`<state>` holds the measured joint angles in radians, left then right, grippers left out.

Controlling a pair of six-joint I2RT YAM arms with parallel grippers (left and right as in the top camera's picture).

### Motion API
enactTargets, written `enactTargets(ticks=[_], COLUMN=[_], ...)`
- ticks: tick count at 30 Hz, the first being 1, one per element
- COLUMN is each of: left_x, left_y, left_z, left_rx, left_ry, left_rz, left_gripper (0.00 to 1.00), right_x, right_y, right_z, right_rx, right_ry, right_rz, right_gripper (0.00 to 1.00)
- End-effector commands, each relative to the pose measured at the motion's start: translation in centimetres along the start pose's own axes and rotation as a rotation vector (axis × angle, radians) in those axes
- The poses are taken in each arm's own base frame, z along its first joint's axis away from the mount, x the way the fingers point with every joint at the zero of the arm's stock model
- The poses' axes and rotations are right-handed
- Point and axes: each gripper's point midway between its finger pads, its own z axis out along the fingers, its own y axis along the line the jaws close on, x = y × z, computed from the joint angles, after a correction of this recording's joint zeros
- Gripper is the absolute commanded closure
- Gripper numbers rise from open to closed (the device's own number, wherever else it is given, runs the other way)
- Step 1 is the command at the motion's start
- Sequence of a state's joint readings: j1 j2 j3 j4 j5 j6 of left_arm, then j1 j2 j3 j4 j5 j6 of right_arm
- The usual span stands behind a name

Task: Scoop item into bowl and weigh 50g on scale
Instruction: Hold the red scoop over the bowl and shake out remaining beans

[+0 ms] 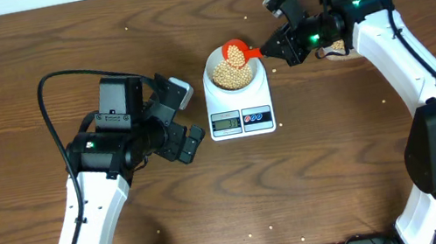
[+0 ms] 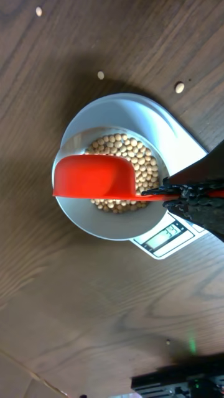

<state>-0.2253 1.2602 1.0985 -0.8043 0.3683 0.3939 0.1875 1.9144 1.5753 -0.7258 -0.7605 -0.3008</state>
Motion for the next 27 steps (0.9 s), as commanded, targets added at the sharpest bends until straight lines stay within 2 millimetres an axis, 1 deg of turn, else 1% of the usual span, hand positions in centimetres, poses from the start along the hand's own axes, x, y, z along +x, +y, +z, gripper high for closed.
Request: enactTargets(ticks=[1,10,17,22,23,25,27], left_x=[-0.8,-0.8,-0.8,-0.8,-0.8,-0.8,-0.8], left_y=[-0.3,-0.3,-0.3,-0.3,-0.3,-0.3,-0.3], left_z=[-0.6,-0.6,-0.6,-0.6,-0.6,-0.6,-0.6], left_rx=[0.006,0.006,0.006,0.006,0.006,0.006,0.006], left_ry=[-0.027,-0.027,-0.027,-0.027,-0.027,-0.027,-0.027], left_rz=[0.023,0.023,0.023,0.023,0.023,0.023,0.023], left_gripper=[0.01,0.01,0.01,0.01,0.01,0.01,0.01], right_x=[-1.8,-1.7,-1.6,-1.6,-1.6,-1.6,-1.6], right_y=[1.8,2.7,2.8,2.7,2.5,1.5,1.6], right_z=[-1.0,-0.8,-0.8,-0.8,-0.8,-0.9,-0.9], right_rx=[-0.031,-0.057,-0.059,-0.051,-0.04,0.015,0.011], right_ry=[-0.042,-0.038,-0.039,-0.037,-0.036,-0.023,-0.025], right_rz=[-0.082,-0.18,-0.238,-0.256,-0.258,-0.242,-0.246], right_gripper=[0.99,0.99,0.99,0.99,0.99,0.99,0.99])
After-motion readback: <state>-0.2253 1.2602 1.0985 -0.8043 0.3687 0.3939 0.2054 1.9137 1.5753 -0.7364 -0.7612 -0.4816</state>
